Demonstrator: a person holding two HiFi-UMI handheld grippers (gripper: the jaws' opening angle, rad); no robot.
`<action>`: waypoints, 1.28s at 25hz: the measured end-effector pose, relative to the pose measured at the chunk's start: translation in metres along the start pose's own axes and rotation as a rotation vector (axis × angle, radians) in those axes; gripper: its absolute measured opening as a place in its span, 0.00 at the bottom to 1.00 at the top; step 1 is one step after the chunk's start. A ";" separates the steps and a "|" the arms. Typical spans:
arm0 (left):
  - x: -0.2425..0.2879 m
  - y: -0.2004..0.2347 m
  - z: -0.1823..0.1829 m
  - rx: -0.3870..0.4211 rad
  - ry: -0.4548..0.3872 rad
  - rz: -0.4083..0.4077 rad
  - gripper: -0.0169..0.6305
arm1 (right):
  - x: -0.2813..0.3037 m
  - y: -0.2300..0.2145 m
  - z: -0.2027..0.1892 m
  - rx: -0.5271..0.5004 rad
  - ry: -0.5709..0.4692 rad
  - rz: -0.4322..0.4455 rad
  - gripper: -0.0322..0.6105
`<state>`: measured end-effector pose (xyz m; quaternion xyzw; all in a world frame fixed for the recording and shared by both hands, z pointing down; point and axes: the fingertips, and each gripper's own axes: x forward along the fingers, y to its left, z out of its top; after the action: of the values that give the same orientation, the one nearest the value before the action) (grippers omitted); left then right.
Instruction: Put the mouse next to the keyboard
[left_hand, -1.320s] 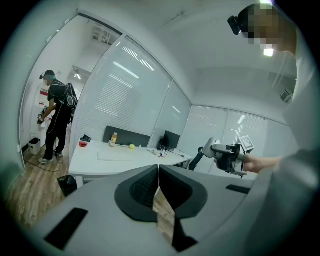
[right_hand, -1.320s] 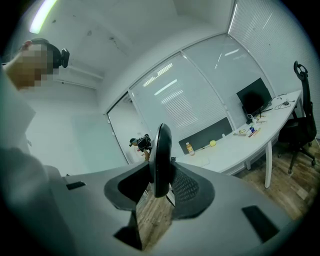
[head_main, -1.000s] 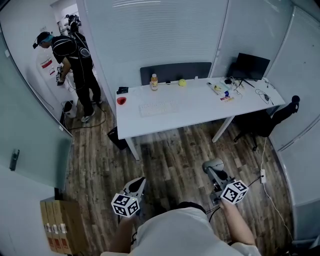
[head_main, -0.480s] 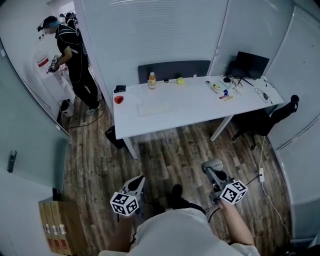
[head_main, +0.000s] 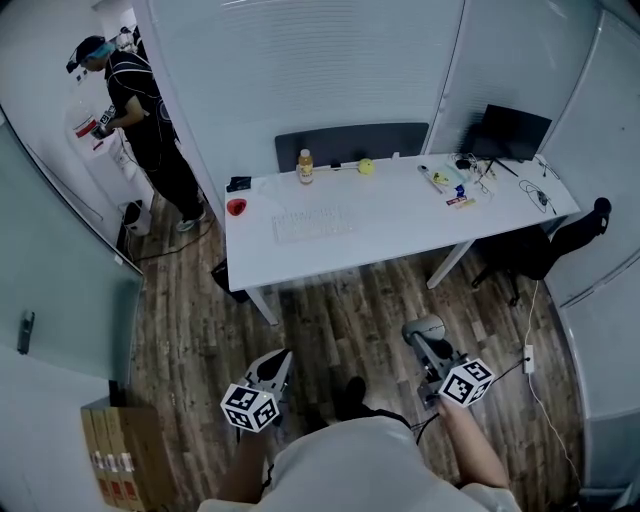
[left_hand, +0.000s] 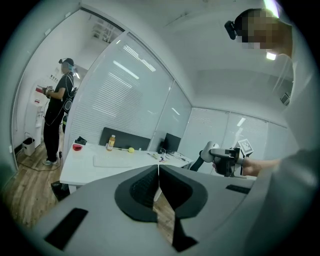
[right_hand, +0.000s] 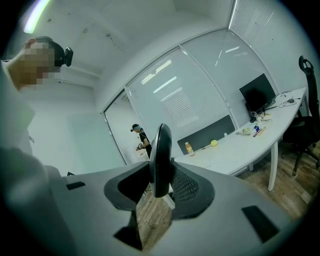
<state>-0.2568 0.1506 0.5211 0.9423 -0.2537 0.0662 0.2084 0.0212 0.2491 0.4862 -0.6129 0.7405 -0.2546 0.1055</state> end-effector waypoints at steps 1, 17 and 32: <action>0.006 0.002 0.002 0.001 0.000 0.004 0.06 | 0.005 -0.005 0.003 0.001 0.000 0.003 0.27; 0.096 0.010 0.029 0.005 -0.040 0.076 0.06 | 0.071 -0.091 0.053 -0.006 0.023 0.081 0.27; 0.173 -0.017 0.028 0.001 -0.021 0.079 0.05 | 0.085 -0.155 0.075 0.029 0.039 0.095 0.27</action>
<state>-0.0985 0.0747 0.5297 0.9322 -0.2930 0.0647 0.2026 0.1690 0.1308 0.5142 -0.5704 0.7670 -0.2718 0.1117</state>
